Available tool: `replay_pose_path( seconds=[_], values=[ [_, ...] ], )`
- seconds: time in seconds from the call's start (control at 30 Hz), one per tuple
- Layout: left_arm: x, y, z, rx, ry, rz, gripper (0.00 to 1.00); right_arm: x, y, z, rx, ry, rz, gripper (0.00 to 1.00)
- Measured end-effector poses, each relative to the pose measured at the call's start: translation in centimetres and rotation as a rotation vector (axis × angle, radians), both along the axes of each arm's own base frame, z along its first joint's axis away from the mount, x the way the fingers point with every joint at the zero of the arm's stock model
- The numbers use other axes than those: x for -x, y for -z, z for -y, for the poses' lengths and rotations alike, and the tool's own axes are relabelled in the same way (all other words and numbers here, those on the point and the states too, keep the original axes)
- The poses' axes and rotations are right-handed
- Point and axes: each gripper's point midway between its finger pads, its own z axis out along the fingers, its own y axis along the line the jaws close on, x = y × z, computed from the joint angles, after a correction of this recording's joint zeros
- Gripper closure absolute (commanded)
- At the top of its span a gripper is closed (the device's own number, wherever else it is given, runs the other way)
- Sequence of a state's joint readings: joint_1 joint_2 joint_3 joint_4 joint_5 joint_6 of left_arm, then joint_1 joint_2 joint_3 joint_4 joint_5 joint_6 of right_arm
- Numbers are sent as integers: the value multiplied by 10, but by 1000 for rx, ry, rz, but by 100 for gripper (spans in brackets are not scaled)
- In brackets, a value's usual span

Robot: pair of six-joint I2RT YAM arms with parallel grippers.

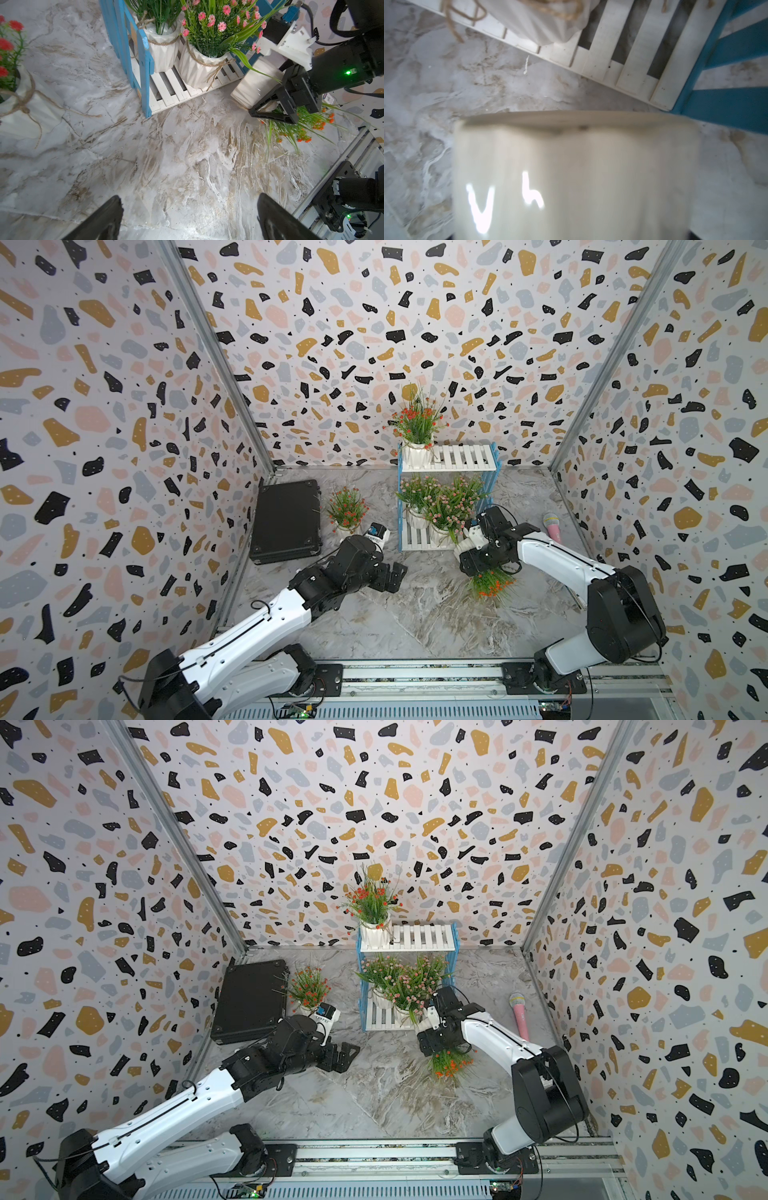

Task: Place the baby's breath potted plants on the rack by color
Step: Adjust the baby's breath potted plant at the center of the board.

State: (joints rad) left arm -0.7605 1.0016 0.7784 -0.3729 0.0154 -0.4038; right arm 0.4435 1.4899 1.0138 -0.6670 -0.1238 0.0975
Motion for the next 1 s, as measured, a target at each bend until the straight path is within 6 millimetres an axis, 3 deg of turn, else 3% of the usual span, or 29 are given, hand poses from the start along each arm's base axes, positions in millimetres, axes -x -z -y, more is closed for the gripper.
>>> replay_pose_path(
  seconds=[0.17, 0.3, 0.57, 1.0],
  values=[
    [2, -1, -1, -4, -3, -10, 1, 21, -31, -11, -14, -45, -46, 32],
    [1, -10, -1, 1, -5, -10, 1, 43, -39, -20, 6, -98, -116, 31],
    [5, -27, -5, 32, -11, 9, 1, 89, -21, -41, 176, -267, -346, 29],
    [16, -43, -10, 76, 1, 31, 1, 120, 2, -62, 534, -511, -558, 29]
  ],
)
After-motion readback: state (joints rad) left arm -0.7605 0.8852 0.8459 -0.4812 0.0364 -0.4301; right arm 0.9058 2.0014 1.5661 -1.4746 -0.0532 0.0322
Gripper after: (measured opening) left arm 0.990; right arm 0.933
